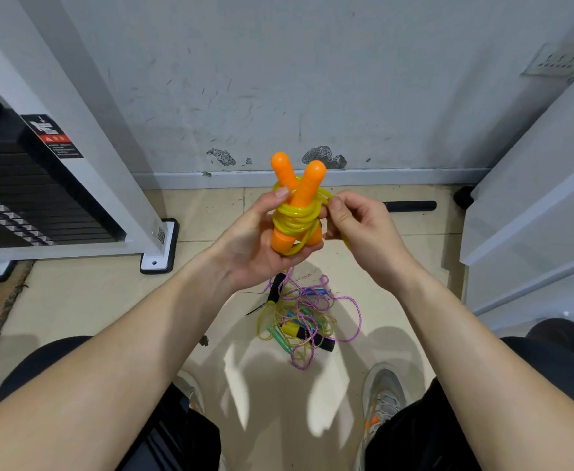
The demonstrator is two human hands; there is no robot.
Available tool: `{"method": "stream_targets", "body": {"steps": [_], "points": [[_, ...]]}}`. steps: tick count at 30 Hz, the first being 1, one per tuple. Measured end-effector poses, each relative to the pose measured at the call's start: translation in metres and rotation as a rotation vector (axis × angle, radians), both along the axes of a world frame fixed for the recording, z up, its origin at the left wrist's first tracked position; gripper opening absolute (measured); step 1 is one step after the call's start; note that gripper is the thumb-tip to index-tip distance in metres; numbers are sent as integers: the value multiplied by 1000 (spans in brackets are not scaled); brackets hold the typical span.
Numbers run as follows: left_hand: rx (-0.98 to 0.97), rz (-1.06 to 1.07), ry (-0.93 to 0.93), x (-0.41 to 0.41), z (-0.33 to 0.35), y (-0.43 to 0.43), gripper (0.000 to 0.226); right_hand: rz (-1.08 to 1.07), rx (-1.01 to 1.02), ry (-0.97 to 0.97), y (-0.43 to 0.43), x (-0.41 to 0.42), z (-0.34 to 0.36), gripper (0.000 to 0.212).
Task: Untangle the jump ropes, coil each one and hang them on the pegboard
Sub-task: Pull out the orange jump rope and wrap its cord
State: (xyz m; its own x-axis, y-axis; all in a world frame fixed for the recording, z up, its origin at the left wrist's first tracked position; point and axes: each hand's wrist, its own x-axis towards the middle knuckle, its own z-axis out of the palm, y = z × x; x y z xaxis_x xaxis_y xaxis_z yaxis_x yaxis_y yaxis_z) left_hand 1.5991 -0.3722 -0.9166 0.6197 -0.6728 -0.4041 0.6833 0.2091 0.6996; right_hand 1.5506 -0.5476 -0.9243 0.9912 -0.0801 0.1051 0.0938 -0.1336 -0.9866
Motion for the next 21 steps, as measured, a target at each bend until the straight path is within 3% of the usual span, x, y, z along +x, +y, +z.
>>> {"method": "stream_targets", "body": {"steps": [4, 8, 11, 13, 16, 21], "points": [[-75, -94, -14, -1, -4, 1, 76, -60, -549, -57, -4, -1, -9, 48], [-46, -169, -184, 1, -4, 3, 86, -130, -913, -100, -9, -5, -4, 37], [16, -287, -393, 6, 0, 8, 76, 68, -798, -40, -15, -5, 7, 34], [93, -331, -481, 8, 3, 14, 87, 139, -605, 19, -17, -9, 14, 17], [358, -400, -693, 8, 8, 22, 100, 228, -314, 161, -23, -13, 18, 32], [687, -512, -1046, -11, 4, 17, 104, 301, -162, 309, -30, -15, 16, 38]]}}
